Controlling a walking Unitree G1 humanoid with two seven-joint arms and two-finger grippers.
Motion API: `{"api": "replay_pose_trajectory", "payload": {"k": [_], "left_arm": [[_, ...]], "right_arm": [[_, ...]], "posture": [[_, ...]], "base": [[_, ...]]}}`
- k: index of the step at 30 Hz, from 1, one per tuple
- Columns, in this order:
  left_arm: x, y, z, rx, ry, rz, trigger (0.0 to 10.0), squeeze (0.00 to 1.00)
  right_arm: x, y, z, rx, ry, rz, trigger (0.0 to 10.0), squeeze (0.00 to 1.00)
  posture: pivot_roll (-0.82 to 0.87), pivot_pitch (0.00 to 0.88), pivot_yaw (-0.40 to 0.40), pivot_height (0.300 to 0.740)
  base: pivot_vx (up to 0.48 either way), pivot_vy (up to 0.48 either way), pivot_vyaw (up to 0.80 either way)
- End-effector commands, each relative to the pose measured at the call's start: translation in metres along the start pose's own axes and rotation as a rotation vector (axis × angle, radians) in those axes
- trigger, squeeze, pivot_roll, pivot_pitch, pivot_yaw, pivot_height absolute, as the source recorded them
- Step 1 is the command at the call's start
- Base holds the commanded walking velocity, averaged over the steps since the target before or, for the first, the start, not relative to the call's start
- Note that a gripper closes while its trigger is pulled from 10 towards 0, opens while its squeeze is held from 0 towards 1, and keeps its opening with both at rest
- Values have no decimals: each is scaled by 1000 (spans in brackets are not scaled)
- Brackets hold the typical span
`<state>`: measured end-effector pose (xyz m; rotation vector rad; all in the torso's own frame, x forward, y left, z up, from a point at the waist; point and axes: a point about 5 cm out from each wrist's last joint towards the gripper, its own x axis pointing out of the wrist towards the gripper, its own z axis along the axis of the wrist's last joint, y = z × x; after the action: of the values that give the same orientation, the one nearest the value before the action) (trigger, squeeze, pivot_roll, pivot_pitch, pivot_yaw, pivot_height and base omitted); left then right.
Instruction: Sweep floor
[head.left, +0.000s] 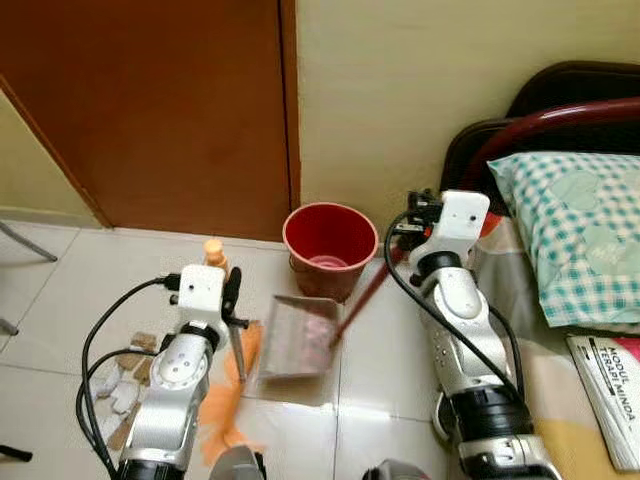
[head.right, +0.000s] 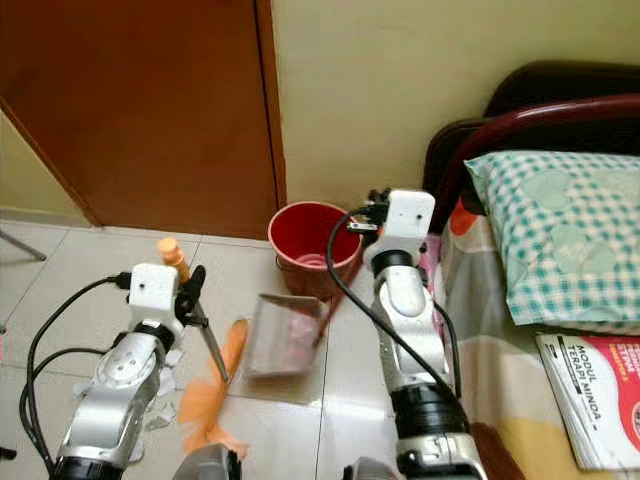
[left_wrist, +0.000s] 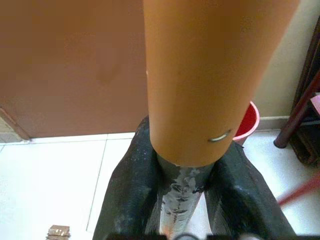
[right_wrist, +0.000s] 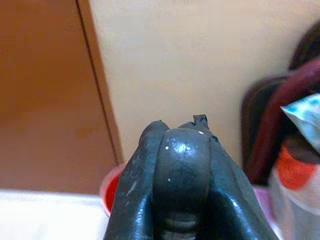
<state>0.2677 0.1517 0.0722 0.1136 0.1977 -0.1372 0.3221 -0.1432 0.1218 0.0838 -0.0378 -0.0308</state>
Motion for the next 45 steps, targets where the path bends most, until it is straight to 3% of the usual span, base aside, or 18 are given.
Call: {"api": "replay_pose_trajectory", "payload": {"k": [1, 5, 11, 20, 31, 39, 42, 45], "left_arm": [[-3, -5, -16, -8, 80, -19, 10000, 0], [-3, -5, -14, -16, 65, -16, 10000, 0], [-3, -4, -11, -10, 52, -17, 10000, 0], [2, -2, -2, 11, 17, -20, 10000, 0], [7, -1, 12, 61, -40, -40, 10000, 0], [8, -2, 17, 22, -64, -15, 10000, 0], [8, -3, 23, 16, -88, -2, 10000, 0], [2, 4, 15, -27, -55, 40, 10000, 0]], "right_arm": [[-2, -13, -4, -18, 13, -34, 10000, 0], [-7, -29, -16, -56, 54, -68, 10000, 0], [-13, -39, -29, -67, 97, -120, 10000, 0], [-21, -39, -41, -82, 140, -134, 10000, 0], [-19, -45, -37, -108, 135, -154, 10000, 0], [-12, -43, -38, -112, 150, -135, 10000, 0], [-4, -43, -31, -123, 139, -123, 10000, 0], [-2, -40, -31, -140, 151, -102, 10000, 0]], "posture": [[119, 78, -63, 740], [132, 73, -80, 740], [132, 76, -86, 740], [132, 92, -100, 740], [118, 118, -137, 740], [68, 111, -120, 740], [53, 139, -132, 740], [25, 183, -135, 740]], "base": [[0, 0, 0], [0, 0, 0], [0, 0, 0], [0, 0, 0], [0, 0, 0], [0, 0, 0], [0, 0, 0], [0, 0, 0]]}}
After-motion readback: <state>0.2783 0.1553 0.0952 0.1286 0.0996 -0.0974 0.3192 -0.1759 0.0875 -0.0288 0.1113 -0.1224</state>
